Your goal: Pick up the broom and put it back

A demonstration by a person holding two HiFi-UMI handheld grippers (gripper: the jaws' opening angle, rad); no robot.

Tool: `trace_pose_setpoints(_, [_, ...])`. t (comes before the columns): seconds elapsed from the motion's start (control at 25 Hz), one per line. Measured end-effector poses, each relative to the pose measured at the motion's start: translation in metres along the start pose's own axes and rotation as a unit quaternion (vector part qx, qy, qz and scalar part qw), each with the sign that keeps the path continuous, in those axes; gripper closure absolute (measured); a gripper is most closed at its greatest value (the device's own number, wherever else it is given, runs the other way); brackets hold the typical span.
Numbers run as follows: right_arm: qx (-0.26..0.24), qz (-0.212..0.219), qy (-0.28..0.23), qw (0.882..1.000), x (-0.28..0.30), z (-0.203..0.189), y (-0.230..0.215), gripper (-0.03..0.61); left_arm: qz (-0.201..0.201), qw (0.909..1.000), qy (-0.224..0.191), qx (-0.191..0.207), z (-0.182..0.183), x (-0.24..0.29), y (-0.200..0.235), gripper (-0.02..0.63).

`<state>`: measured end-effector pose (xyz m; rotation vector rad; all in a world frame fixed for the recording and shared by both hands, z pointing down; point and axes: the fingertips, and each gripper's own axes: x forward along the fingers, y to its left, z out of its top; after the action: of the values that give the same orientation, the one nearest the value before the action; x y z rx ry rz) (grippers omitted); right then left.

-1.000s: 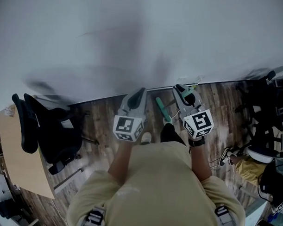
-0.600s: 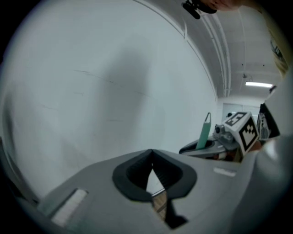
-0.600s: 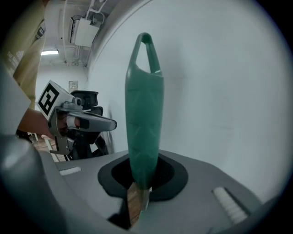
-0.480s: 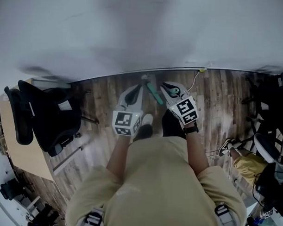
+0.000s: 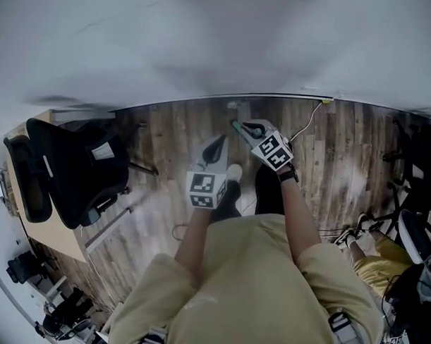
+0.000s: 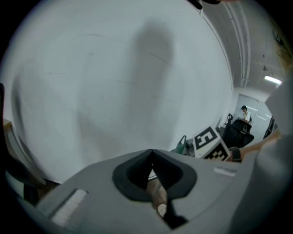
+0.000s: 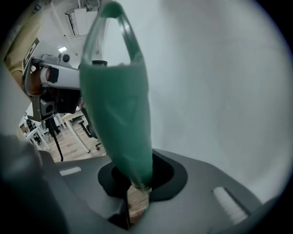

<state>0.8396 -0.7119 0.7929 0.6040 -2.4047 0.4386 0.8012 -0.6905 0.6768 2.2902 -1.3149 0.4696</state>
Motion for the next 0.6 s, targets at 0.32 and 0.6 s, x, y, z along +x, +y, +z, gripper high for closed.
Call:
trace_pose_setpoints(0.32, [-0.019,0.097,0.04,0.994,0.066,-0.051,-0.03,0.535,0.038,0.9983,0.015,-0.042,-0.036,0.044,0.026,0.612])
trace_pose_setpoints(0.6, [0.029,0.064,0.039,0.997,0.144,-0.073,-0.072,0.526,0.073,0.9943,0.026,-0.073,-0.068,0.082,0.055,0.612])
